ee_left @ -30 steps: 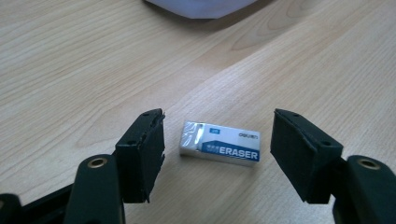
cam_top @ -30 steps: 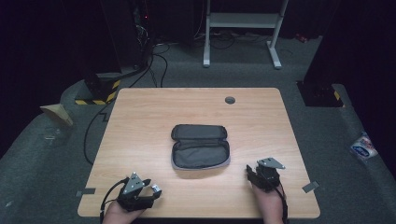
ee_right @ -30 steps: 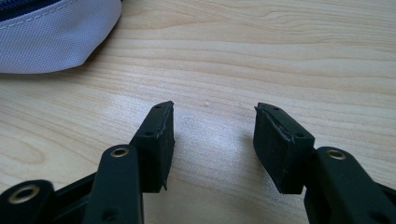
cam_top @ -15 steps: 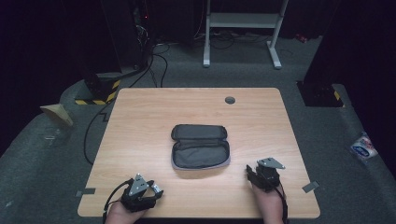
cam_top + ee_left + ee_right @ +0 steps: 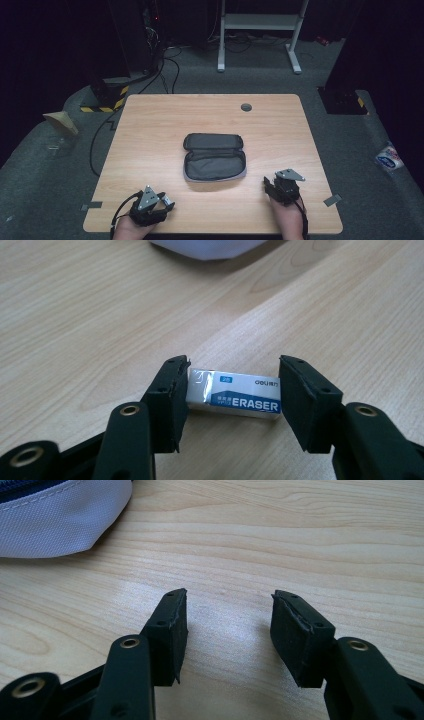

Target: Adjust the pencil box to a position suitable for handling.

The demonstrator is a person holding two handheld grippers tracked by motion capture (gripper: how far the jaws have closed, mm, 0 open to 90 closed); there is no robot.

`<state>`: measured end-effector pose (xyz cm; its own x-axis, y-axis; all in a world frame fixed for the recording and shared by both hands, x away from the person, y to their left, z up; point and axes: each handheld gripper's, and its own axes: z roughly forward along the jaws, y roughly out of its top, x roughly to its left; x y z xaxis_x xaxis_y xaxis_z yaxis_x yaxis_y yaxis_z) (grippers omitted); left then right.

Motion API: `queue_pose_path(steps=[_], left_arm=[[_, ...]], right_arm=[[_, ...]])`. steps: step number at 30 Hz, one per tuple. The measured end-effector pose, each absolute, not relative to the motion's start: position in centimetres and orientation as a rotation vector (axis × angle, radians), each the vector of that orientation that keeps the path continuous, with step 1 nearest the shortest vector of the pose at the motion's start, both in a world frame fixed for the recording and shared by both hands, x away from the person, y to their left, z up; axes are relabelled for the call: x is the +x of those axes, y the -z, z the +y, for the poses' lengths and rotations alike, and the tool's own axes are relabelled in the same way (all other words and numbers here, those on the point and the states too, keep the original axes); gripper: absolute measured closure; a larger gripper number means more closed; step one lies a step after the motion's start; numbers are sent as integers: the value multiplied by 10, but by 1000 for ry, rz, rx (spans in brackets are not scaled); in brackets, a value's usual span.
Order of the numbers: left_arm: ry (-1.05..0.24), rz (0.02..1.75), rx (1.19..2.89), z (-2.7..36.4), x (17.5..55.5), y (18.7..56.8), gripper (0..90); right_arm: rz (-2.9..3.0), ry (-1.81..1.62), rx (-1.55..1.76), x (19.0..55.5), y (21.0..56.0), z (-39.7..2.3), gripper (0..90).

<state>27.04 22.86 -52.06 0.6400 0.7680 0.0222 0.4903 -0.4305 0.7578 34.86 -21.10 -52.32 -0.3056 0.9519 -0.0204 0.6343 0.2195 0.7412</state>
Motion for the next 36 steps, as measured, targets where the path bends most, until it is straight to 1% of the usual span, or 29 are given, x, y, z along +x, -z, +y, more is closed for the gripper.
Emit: queue_pose_path(steps=[9,23,36], left_arm=[[-511,985,2066,232,273,514,471],[-526,1015,1991,234,279,504,471],[-542,1003,1975,233,285,496,471]], right_arm=[[2027,-879,1454,349,523,-211,484],[2037,-887,1453,349,523,-211,463],[2038,-884,1451,349,523,-210,457]])
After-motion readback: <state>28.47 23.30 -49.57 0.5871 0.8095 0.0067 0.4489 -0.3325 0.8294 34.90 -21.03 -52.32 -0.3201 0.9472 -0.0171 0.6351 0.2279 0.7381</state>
